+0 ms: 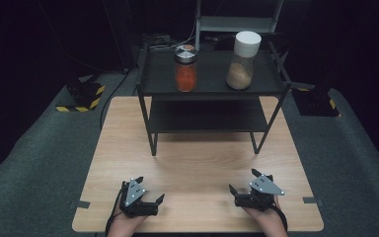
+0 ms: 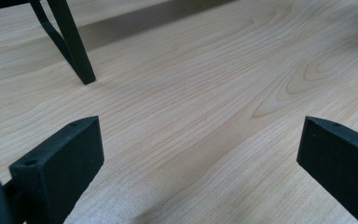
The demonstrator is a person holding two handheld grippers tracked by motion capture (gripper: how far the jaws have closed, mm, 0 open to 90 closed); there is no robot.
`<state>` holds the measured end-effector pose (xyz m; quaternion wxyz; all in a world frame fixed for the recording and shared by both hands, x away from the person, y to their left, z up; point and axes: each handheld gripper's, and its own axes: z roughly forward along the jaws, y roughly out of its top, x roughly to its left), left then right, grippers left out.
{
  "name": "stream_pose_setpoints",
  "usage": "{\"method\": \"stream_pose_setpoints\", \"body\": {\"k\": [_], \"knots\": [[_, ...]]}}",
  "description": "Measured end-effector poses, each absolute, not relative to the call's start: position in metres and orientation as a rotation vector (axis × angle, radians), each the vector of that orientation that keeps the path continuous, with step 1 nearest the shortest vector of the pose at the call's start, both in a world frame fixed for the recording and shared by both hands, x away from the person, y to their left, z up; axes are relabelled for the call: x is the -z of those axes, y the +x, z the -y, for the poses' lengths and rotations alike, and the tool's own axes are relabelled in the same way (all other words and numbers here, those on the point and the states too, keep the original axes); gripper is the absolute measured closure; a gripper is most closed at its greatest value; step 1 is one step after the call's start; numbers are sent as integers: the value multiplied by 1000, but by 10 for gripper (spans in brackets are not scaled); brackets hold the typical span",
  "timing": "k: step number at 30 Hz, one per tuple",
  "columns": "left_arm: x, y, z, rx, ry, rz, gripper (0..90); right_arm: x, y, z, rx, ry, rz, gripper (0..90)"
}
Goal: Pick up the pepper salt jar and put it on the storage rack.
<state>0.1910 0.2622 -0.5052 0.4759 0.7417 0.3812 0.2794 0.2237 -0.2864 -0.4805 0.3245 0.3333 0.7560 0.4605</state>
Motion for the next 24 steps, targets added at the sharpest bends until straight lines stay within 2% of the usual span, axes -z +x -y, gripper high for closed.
{"method": "stream_pose_setpoints", "body": {"k": [24], "knots": [[506,187,-259,-704,1804,-941,7,483,219,290,-1134,902,-2019,0]]}}
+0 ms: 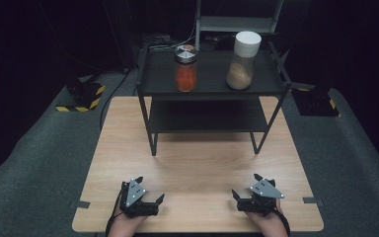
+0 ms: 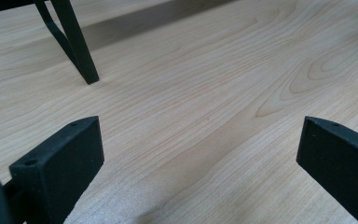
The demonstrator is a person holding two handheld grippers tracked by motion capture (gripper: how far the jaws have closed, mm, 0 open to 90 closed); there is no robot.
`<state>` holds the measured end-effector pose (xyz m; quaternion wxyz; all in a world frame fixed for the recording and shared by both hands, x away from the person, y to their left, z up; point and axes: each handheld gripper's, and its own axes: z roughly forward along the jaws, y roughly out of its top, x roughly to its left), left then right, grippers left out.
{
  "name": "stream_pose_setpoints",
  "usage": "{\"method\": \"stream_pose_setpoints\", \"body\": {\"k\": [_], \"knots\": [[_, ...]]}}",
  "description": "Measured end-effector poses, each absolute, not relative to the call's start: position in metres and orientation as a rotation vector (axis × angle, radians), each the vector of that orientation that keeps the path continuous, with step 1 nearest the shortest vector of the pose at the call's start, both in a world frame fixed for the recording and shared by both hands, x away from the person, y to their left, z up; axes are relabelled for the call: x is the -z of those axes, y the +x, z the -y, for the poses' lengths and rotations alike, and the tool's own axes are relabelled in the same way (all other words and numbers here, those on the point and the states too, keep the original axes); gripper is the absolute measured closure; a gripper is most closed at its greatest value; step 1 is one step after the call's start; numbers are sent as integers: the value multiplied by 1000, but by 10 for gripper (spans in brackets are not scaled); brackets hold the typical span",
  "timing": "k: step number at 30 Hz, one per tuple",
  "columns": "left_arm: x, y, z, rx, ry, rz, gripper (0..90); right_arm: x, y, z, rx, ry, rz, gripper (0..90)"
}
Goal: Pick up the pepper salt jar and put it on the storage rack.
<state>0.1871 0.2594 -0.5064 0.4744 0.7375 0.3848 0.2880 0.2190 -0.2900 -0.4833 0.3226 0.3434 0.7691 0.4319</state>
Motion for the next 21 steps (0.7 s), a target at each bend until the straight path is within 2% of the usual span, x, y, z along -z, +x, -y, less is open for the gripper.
{"method": "stream_pose_setpoints", "body": {"k": [21], "knots": [[504,189,-258,-697,1828,-942,9,485,216,293,-1147,916,-2000,0]]}}
